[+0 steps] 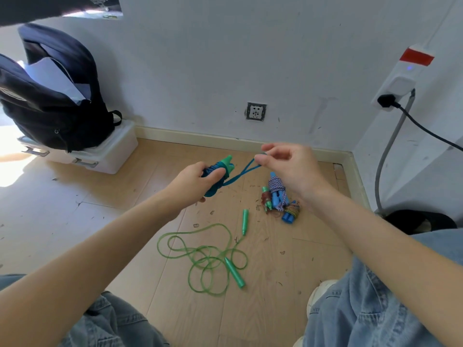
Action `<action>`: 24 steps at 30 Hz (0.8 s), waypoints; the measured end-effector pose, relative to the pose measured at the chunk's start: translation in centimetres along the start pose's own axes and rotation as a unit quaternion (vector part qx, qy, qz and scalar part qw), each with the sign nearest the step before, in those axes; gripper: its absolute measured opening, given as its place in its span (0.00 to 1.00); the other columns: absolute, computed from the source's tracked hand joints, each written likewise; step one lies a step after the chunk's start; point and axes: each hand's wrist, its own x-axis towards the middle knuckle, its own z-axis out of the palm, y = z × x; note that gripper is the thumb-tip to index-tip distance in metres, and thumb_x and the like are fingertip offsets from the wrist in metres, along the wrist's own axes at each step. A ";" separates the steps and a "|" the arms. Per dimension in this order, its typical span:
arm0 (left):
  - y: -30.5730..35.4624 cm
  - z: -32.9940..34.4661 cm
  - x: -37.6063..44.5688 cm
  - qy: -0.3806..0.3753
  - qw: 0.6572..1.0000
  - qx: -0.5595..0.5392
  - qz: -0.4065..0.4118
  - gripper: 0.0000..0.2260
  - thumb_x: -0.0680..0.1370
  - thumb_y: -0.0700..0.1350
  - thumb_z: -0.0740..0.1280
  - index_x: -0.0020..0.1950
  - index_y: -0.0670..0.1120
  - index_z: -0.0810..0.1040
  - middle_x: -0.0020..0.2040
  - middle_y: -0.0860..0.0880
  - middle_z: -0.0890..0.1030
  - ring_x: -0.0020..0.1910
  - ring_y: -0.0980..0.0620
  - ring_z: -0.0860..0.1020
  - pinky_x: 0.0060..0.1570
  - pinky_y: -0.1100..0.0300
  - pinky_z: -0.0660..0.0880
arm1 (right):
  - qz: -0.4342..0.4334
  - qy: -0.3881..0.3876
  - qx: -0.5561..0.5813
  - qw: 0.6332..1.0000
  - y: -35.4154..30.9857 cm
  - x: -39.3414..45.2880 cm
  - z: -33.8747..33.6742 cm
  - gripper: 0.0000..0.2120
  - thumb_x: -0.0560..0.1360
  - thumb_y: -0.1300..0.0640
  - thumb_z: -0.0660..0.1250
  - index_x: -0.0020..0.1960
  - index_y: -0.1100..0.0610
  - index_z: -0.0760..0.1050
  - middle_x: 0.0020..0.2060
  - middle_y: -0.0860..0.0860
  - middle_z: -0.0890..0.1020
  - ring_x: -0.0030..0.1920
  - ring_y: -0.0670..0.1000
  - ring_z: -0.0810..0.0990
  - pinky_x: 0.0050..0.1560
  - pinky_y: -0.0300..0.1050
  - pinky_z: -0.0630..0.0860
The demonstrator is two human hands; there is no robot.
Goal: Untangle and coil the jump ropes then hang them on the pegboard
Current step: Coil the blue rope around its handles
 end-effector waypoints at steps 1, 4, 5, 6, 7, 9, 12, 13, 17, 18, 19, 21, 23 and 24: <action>-0.1 0.0 0.0 -0.014 0.998 -0.051 -0.021 0.14 0.79 0.54 0.58 0.58 0.46 0.72 0.47 0.47 0.79 0.43 0.52 0.79 0.35 0.61 0.76 | 0.029 -0.031 0.067 0.997 -0.2 -0.1 0.0 0.06 0.73 0.58 0.69 0.39 0.59 0.79 0.49 0.48 0.82 0.53 0.49 0.78 0.57 0.46 0.73; 0.0 0.2 -0.4 -0.064 0.984 -0.155 -0.057 0.14 0.80 0.53 0.59 0.58 0.46 0.74 0.48 0.46 0.82 0.43 0.53 0.81 0.32 0.64 0.75 | 0.060 -0.134 0.236 0.960 -1.0 -0.1 0.1 0.09 0.79 0.57 0.59 0.40 0.56 0.70 0.43 0.52 0.84 0.51 0.52 0.80 0.59 0.48 0.71; 0.1 0.3 -0.5 -0.077 0.980 -0.174 -0.060 0.13 0.80 0.53 0.59 0.56 0.46 0.74 0.47 0.45 0.83 0.43 0.53 0.82 0.32 0.64 0.75 | 0.062 -0.146 0.252 0.955 -1.1 0.0 0.0 0.10 0.80 0.57 0.57 0.41 0.56 0.69 0.39 0.51 0.84 0.46 0.52 0.81 0.58 0.49 0.72; 0.1 0.4 -0.6 -0.087 0.976 -0.193 -0.057 0.12 0.80 0.53 0.59 0.54 0.46 0.75 0.47 0.45 0.83 0.43 0.53 0.82 0.33 0.63 0.75 | 0.054 -0.148 0.238 0.958 -1.2 0.1 0.0 0.09 0.80 0.57 0.56 0.42 0.56 0.68 0.35 0.50 0.81 0.42 0.51 0.80 0.56 0.50 0.74; 0.2 0.4 -0.8 -0.095 0.972 -0.209 -0.050 0.11 0.80 0.53 0.59 0.52 0.47 0.75 0.47 0.45 0.83 0.42 0.54 0.82 0.35 0.62 0.75 | 0.039 -0.143 0.198 0.969 -1.3 0.1 0.0 0.08 0.81 0.57 0.56 0.43 0.56 0.69 0.33 0.49 0.79 0.38 0.50 0.79 0.54 0.49 0.74; 0.3 0.5 -1.1 -0.102 0.968 -0.228 -0.021 0.09 0.80 0.52 0.58 0.50 0.50 0.75 0.48 0.46 0.83 0.43 0.55 0.82 0.37 0.62 0.75 | -0.010 -0.130 0.084 0.988 -1.3 0.1 0.0 0.06 0.80 0.59 0.57 0.46 0.55 0.72 0.34 0.48 0.76 0.35 0.45 0.75 0.47 0.42 0.75; 0.5 0.6 -1.4 -0.086 0.970 -0.226 0.009 0.09 0.80 0.53 0.57 0.50 0.52 0.75 0.49 0.47 0.83 0.46 0.53 0.81 0.40 0.62 0.75 | -0.073 -0.115 -0.045 0.990 -1.2 -0.2 0.3 0.05 0.78 0.62 0.61 0.49 0.56 0.76 0.38 0.49 0.78 0.37 0.44 0.76 0.43 0.38 0.76; 0.6 0.7 -1.4 -0.073 0.972 -0.221 0.013 0.09 0.80 0.53 0.57 0.50 0.52 0.75 0.49 0.47 0.82 0.46 0.52 0.80 0.41 0.61 0.75 | -0.079 -0.118 -0.066 0.988 -1.2 -0.2 0.4 0.06 0.77 0.62 0.62 0.50 0.55 0.76 0.39 0.49 0.79 0.39 0.45 0.77 0.44 0.38 0.76; 0.9 0.9 -1.5 -0.047 0.982 -0.177 0.045 0.11 0.80 0.52 0.56 0.56 0.49 0.73 0.48 0.46 0.82 0.45 0.52 0.78 0.40 0.62 0.74 | -0.071 -0.092 -0.057 0.992 -1.1 -0.1 0.1 0.06 0.77 0.63 0.61 0.51 0.57 0.75 0.36 0.49 0.82 0.31 0.40 0.76 0.39 0.32 0.76; 0.9 1.1 -1.5 -0.048 0.985 -0.159 0.056 0.12 0.80 0.52 0.56 0.57 0.48 0.73 0.48 0.46 0.81 0.44 0.53 0.78 0.40 0.62 0.74 | -0.063 -0.084 -0.044 0.993 -1.0 -0.1 0.0 0.04 0.77 0.63 0.62 0.50 0.56 0.73 0.36 0.50 0.82 0.30 0.40 0.76 0.39 0.34 0.76; 0.9 1.2 -1.6 -0.047 0.987 -0.139 0.066 0.12 0.80 0.51 0.56 0.58 0.47 0.72 0.48 0.47 0.81 0.43 0.54 0.77 0.40 0.63 0.74 | -0.058 -0.078 -0.037 0.995 -1.0 -0.1 0.0 0.03 0.77 0.62 0.62 0.49 0.56 0.71 0.35 0.50 0.82 0.30 0.41 0.76 0.39 0.36 0.76; 0.8 1.5 -1.6 -0.039 0.990 -0.107 0.084 0.12 0.80 0.51 0.58 0.58 0.46 0.71 0.48 0.48 0.81 0.42 0.55 0.76 0.39 0.63 0.73 | -0.057 -0.062 -0.032 0.996 -1.0 0.0 0.1 0.03 0.76 0.63 0.64 0.46 0.57 0.71 0.35 0.52 0.83 0.30 0.42 0.78 0.39 0.37 0.77; 0.8 1.6 -1.6 -0.036 0.990 -0.086 0.101 0.10 0.79 0.51 0.59 0.57 0.48 0.70 0.49 0.48 0.80 0.42 0.55 0.76 0.39 0.62 0.72 | -0.048 -0.041 -0.014 0.998 -1.1 -0.1 0.2 0.03 0.75 0.65 0.65 0.43 0.60 0.73 0.35 0.55 0.83 0.29 0.43 0.78 0.37 0.36 0.78; 0.7 1.7 -1.6 -0.037 0.991 -0.077 0.108 0.09 0.79 0.51 0.59 0.56 0.48 0.69 0.49 0.47 0.80 0.43 0.54 0.76 0.39 0.61 0.72 | -0.044 -0.031 -0.008 0.999 -1.1 -0.2 0.3 0.03 0.74 0.66 0.66 0.42 0.62 0.74 0.35 0.56 0.83 0.28 0.44 0.78 0.36 0.36 0.78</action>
